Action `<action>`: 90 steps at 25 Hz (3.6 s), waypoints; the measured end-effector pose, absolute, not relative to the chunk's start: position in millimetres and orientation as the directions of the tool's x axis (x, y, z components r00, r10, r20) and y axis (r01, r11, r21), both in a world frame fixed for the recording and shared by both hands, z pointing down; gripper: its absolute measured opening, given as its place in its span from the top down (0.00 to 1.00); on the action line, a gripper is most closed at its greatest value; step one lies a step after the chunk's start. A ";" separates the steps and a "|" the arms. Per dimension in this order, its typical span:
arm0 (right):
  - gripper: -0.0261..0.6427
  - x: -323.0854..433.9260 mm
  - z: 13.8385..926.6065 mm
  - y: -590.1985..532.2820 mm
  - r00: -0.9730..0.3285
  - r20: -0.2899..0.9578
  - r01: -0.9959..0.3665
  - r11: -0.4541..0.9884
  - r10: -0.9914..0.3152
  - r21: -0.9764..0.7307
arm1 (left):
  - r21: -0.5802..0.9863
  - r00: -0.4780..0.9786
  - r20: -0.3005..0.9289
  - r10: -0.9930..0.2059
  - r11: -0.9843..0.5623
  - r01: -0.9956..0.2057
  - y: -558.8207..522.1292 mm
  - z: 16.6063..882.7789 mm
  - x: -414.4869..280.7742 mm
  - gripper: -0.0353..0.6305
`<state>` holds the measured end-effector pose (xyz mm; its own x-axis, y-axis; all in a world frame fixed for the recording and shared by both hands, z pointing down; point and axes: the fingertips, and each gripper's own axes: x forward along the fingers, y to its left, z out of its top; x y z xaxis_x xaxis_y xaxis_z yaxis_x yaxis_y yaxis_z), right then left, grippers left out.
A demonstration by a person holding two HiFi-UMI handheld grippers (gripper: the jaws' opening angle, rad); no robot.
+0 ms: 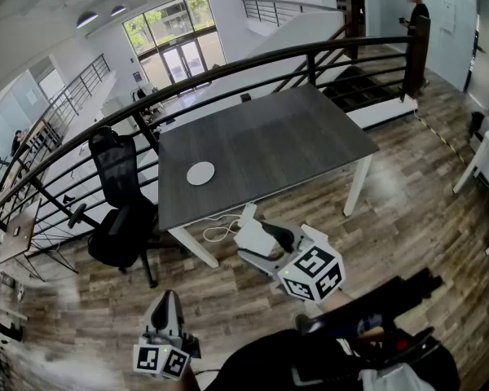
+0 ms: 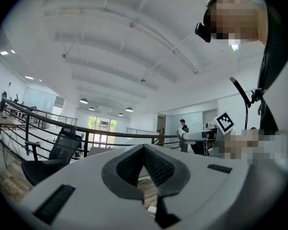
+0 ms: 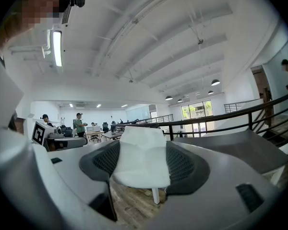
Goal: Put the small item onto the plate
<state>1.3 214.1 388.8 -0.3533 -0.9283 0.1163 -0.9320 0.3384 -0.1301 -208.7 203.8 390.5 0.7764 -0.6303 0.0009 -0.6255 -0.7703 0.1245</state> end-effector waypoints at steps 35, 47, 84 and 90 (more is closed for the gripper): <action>0.50 -42.8 386.1 203.7 -0.287 0.101 -0.955 0.276 -0.953 -0.110 | 0.123 0.822 -0.021 -0.569 -0.817 -0.563 193.5 396.5 -245.5 0.94; 0.50 -101.7 392.1 201.3 -0.292 0.089 -0.955 0.284 -0.952 -0.087 | 0.122 0.837 -0.046 -0.545 -0.835 -0.537 195.1 410.3 -301.8 0.94; 0.50 26.6 383.5 25.3 -0.461 0.062 -0.884 0.452 -0.885 -0.122 | 0.095 0.742 -0.037 -0.669 -0.742 -0.664 59.7 376.8 -161.1 0.94; 0.50 66.3 390.9 3.7 -0.488 0.066 -0.869 0.478 -0.870 -0.127 | 0.050 0.716 0.016 -0.697 -0.715 -0.697 37.5 387.3 -120.9 0.94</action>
